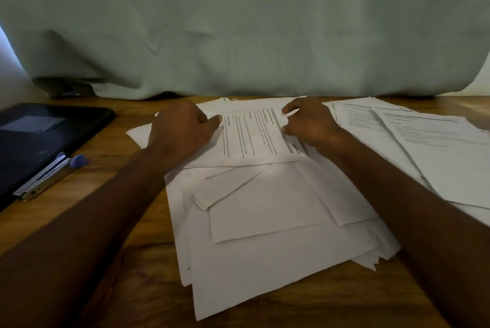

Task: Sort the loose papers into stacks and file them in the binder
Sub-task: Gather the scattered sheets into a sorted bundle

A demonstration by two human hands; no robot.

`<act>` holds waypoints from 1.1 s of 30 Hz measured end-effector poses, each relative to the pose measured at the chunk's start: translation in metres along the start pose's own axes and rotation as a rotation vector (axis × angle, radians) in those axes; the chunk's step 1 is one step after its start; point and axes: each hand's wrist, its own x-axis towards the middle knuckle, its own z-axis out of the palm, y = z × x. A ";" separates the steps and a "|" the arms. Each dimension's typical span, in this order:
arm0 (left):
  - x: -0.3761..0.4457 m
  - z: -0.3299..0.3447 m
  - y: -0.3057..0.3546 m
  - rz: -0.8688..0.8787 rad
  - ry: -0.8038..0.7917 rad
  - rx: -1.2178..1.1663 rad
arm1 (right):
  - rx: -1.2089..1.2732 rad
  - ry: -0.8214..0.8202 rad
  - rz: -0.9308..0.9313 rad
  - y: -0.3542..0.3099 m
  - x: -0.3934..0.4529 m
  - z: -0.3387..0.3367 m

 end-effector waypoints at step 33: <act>0.013 -0.030 -0.003 -0.162 0.253 -0.973 | 0.758 -0.210 -0.110 -0.009 -0.008 -0.013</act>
